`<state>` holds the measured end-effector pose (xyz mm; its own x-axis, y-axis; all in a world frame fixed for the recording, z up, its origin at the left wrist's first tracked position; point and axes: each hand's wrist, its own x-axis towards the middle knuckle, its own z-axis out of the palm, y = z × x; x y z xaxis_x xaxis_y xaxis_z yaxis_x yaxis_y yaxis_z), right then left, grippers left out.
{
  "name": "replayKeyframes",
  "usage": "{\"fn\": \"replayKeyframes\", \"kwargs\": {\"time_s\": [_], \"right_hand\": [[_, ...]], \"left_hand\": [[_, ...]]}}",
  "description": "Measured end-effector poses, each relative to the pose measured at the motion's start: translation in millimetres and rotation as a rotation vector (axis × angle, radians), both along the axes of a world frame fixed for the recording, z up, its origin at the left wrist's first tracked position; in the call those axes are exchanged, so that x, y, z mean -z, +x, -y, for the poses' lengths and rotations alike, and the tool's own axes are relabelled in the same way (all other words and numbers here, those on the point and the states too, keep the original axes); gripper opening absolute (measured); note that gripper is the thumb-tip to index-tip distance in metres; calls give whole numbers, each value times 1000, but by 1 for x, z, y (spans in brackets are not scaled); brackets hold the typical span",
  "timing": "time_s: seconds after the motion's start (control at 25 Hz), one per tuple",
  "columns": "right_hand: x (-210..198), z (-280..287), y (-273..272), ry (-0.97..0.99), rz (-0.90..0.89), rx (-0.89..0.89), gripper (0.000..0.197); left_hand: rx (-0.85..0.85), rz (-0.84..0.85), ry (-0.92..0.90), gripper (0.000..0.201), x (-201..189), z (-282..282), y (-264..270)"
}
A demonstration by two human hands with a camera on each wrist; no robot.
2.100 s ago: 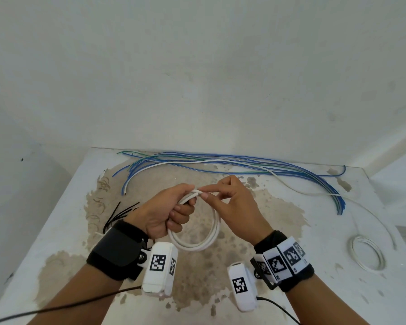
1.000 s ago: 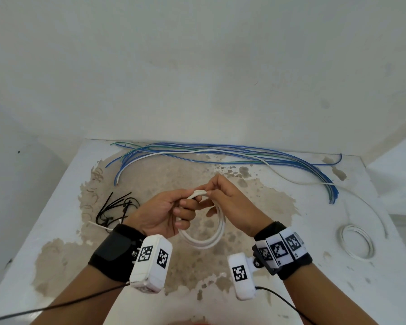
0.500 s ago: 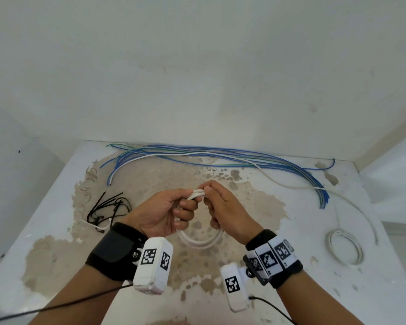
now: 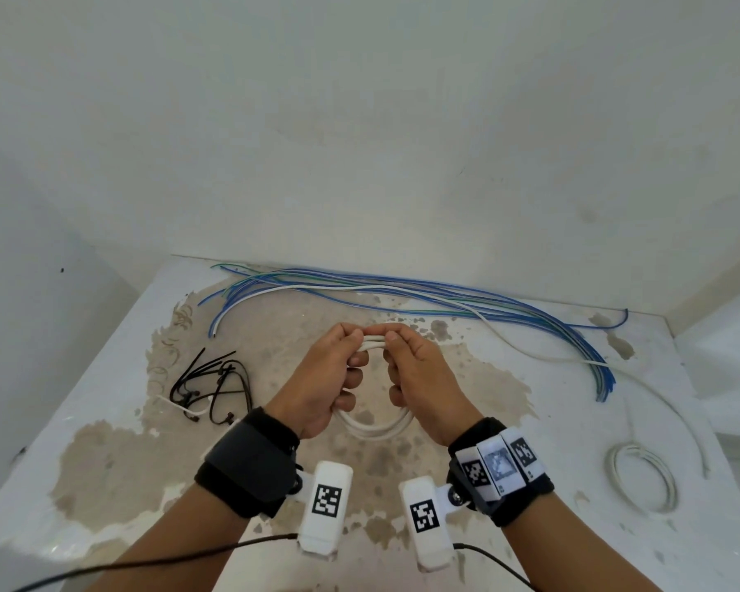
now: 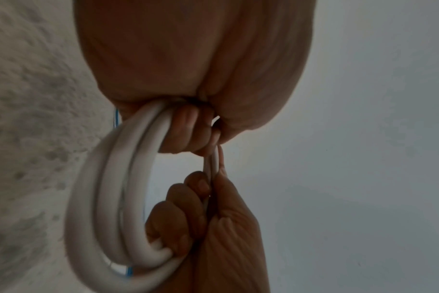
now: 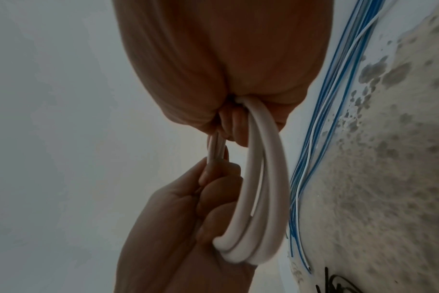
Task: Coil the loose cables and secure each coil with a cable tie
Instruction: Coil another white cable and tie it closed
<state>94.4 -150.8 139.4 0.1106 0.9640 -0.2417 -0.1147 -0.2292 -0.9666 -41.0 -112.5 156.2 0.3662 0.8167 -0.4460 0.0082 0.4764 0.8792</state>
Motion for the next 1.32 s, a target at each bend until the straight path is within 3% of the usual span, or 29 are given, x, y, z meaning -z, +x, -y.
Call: {"fn": "replayKeyframes", "kwargs": {"time_s": [0.28,0.44,0.56,0.72,0.76,1.16,1.32], "right_hand": [[-5,2,-2,78,-41,104,33],[-5,-1,-4,-51,-27,282,41],[-3,-4,-3,-98,21,310,42],[-4,5,1,-47,-419,167,43],[-4,6,2,-40,-461,154,42],[-7,4,-7,-75,-275,206,42],[-2,4,-12,-62,-205,222,20]], "left_hand": [[-64,17,-2,26,-8,-4,8],[13,-35,42,28,-3,-1,9],[64,-108,113,31,1,4,10],[-10,-41,78,22,-3,0,6],[-11,-20,76,20,-4,-1,5],[141,-47,195,29,-2,-3,-5],[144,-48,183,27,2,-3,-7]]}}
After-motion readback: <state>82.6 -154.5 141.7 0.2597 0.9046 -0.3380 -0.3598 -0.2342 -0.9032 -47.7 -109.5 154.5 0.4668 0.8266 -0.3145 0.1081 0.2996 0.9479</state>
